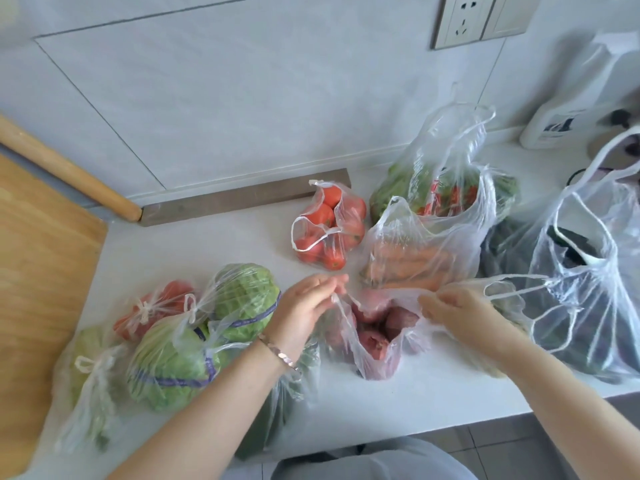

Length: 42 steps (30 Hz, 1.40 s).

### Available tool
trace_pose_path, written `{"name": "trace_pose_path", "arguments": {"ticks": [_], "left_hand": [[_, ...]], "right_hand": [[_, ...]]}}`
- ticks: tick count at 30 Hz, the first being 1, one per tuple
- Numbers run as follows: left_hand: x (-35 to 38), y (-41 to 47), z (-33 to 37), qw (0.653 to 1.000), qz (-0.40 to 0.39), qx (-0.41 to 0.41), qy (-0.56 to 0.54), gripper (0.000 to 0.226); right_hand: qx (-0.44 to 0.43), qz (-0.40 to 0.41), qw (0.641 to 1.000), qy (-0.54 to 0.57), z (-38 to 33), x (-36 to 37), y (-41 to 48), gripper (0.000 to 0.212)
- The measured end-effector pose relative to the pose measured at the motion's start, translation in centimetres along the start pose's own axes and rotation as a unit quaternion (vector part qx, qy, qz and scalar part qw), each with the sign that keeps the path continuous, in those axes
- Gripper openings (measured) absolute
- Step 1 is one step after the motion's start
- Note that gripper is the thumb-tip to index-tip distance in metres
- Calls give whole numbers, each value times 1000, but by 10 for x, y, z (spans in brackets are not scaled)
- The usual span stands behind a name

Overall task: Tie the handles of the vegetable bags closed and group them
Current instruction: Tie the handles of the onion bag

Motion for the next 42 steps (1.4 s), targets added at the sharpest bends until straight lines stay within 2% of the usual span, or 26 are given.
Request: {"name": "trace_pose_path", "arguments": {"ticks": [2,3,6,7,8,11,15,18,20,22,25,28,30,32,35,38,40,42], "left_hand": [[2,-3,5,999,0,34,-1,6],[1,-3,2,999,2,45,15,15],[-7,0,-12,990,51,59,122,45],[-8,1,-15,985,67,71,143,54],[-8,1,-17,982,87,80,146,59],[-3,-3,-18,976,120,85,159,56],[13,-4,-33,977,36,77,197,57],[19,1,-48,973,-17,38,228,52],[20,6,-52,970,-25,19,240,39],[14,11,-52,976,-5,2,216,33],[2,21,-48,984,31,4,175,42],[5,24,-44,984,22,3,176,26],[8,25,-51,988,1,-29,151,28],[9,24,-58,993,-14,-72,93,19],[2,23,-72,990,23,-134,25,36],[5,20,-83,977,25,-198,-71,34],[13,18,-83,973,-2,-214,-81,21],[19,18,-81,976,-16,-207,-65,14]], "right_hand": [[-37,34,989,142,-8,-13,0,25],[-67,50,978,189,-14,-19,0,24],[-121,24,957,261,-21,-11,1,17],[-125,23,956,263,-19,-7,3,10],[-135,33,958,253,-17,-4,5,15],[-181,90,955,216,-14,-2,10,27],[-154,155,942,254,7,3,13,32],[-112,138,950,258,12,19,19,31],[-88,129,961,228,10,28,25,27],[-53,123,966,219,14,36,34,24],[-6,120,973,199,18,48,45,25],[4,130,972,195,19,57,46,21],[32,143,961,235,25,62,42,21],[48,163,952,255,28,65,37,23],[60,183,945,262,30,68,32,18],[49,120,956,264,22,78,31,10],[41,59,973,218,20,82,31,16],[42,-5,976,214,21,85,30,22]]}}
Point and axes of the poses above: each hand's wrist, its own y-axis towards the middle knuckle, its own x-axis out of the palm, z = x × y, the point moved 9 cm from there along y, towards the middle knuckle, and after that the axes turned 4 degrees about -x, right-handed, at the moved point
